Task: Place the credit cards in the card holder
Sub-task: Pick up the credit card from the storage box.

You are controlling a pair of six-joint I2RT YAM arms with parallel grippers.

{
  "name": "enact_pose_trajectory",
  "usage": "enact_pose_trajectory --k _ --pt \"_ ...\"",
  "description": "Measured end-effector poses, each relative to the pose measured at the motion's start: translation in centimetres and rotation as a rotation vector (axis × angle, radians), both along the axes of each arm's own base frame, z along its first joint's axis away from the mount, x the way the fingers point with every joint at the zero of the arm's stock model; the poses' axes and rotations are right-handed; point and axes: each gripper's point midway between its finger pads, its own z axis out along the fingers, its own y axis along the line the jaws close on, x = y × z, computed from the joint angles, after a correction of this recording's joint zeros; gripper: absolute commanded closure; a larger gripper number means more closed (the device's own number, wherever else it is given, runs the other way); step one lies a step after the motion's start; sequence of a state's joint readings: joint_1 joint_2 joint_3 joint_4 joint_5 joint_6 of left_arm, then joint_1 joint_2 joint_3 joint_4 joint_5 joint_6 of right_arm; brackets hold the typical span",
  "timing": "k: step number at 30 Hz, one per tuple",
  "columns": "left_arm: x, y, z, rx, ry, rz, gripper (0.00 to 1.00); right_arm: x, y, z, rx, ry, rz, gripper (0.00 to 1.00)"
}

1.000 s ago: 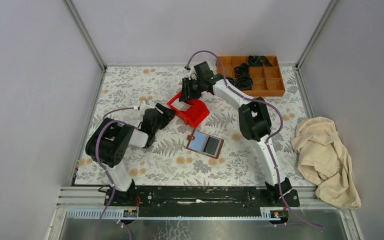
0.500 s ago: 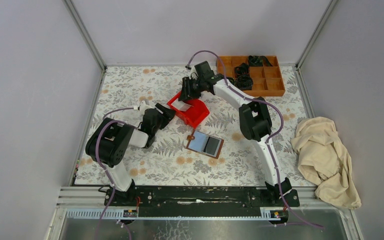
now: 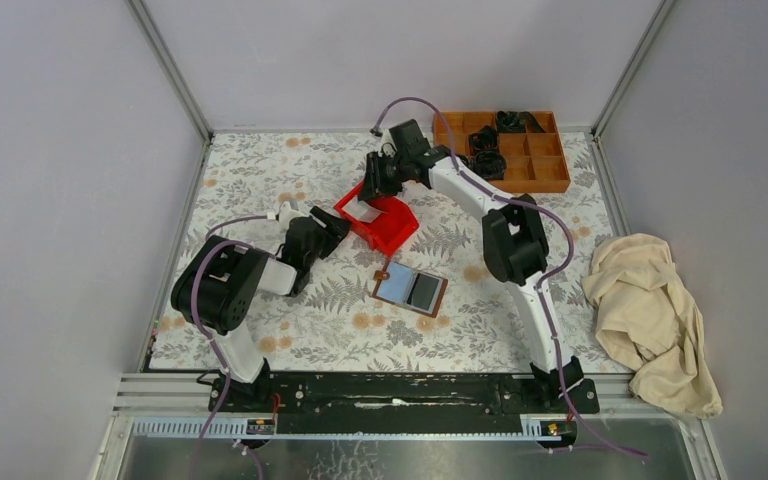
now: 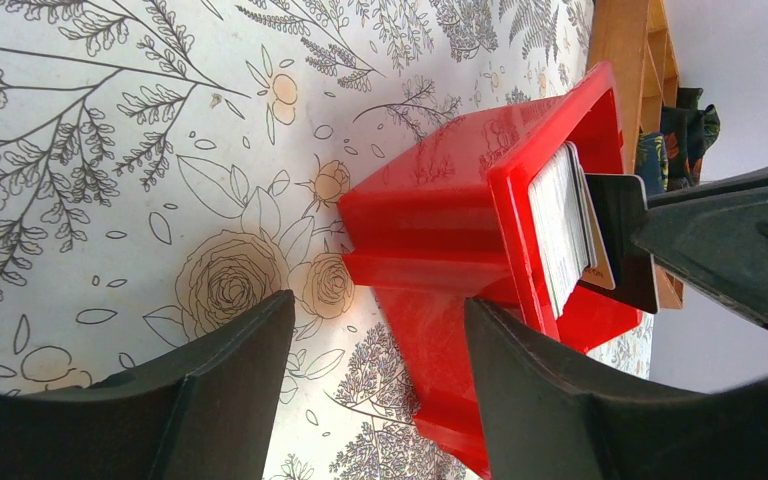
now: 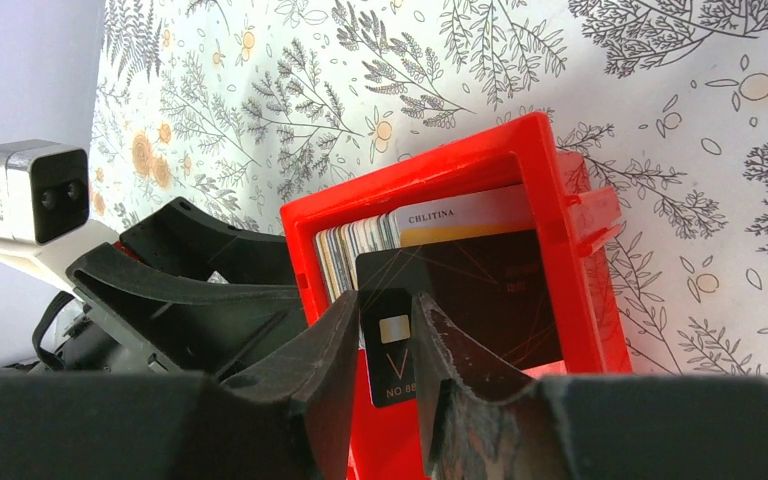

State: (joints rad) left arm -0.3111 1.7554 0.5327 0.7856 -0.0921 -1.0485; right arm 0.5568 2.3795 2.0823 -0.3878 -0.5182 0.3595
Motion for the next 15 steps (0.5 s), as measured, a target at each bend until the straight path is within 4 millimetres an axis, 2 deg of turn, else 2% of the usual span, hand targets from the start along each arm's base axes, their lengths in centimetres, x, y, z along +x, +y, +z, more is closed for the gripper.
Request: enact_pose_trajectory --k 6,10,15 --pt "0.0 0.0 0.0 -0.001 0.0 0.001 0.3 -0.3 -0.1 1.0 -0.055 -0.052 -0.016 0.74" --pt "0.0 0.0 0.1 -0.003 -0.001 0.001 0.3 -0.6 -0.3 1.6 -0.109 -0.102 -0.035 0.81" --pt "-0.1 0.0 1.2 -0.012 -0.026 0.003 0.3 -0.5 -0.8 2.8 -0.167 -0.174 -0.07 0.88"
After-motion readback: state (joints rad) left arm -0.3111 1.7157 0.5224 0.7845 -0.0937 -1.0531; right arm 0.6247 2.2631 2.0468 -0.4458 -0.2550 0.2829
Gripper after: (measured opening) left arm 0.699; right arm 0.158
